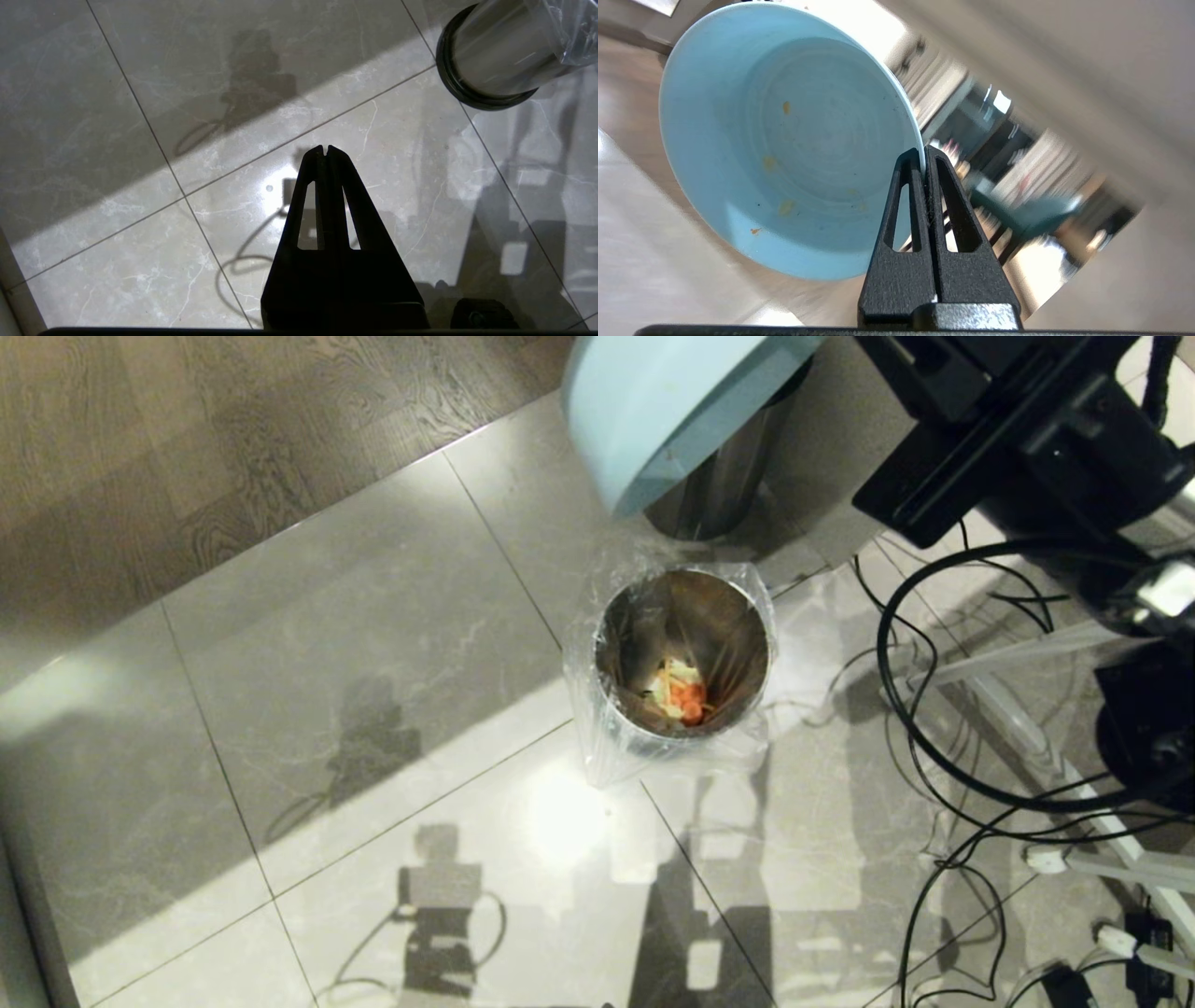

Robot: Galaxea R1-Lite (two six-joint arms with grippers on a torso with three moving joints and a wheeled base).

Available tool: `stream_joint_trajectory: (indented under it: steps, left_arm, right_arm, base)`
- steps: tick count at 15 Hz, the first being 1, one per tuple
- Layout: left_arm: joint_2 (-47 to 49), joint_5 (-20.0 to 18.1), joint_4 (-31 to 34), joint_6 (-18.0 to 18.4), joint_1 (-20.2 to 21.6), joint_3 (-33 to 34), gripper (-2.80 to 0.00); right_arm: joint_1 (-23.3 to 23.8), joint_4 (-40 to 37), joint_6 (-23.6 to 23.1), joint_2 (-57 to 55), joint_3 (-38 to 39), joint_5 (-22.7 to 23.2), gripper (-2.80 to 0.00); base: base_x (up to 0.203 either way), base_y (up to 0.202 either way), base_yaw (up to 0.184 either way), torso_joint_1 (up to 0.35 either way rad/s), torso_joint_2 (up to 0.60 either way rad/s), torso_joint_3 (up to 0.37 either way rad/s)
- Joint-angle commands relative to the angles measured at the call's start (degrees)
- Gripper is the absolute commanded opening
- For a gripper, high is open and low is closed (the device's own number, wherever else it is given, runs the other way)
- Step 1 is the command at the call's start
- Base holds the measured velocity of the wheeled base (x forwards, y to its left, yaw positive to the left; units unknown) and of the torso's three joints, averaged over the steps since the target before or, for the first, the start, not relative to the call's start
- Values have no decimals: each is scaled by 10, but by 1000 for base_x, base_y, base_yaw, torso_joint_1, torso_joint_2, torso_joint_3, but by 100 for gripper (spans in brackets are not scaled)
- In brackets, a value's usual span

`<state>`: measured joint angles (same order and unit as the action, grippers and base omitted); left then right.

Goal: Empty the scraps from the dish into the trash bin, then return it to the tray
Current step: Put the bowl back to the table

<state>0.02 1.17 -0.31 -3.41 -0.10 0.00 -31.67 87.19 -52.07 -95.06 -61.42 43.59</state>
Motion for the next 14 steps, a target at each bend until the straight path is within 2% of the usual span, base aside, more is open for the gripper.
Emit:
stream_joint_trajectory:
  steps: [1, 5, 7, 10, 12, 14]
  left_arm:
    - [1, 1, 0, 0, 1, 0, -280]
    - [1, 1, 0, -1, 1, 0, -280]
    - [1, 1, 0, 0, 1, 0, -280]
    - [1, 1, 0, 0, 0, 0, -280]
    - [1, 1, 0, -1, 0, 0, -280]
    - [1, 1, 0, 0, 1, 0, -280]
  right_arm:
    - [-1, 23, 40, 0, 17, -57, -280]
    - [1, -95, 115, 21, 46, -195, -280]
    - [1, -134, 197, 23, 64, -270, -280]
    - [0, -190, 322, 17, 69, -410, -280]
    - [-1, -248, 390, 19, 65, -492, -280]
    - [0, -328, 473, 41, 66, -537, -280]
  base:
    - [0, 0, 0, 0, 0, 0]
    - [0, 0, 0, 0, 0, 0]
    - [0, 0, 0, 0, 0, 0]
    - [0, 0, 0, 0, 0, 0]
    - [0, 0, 0, 0, 0, 0]
    - [0, 0, 0, 0, 0, 0]
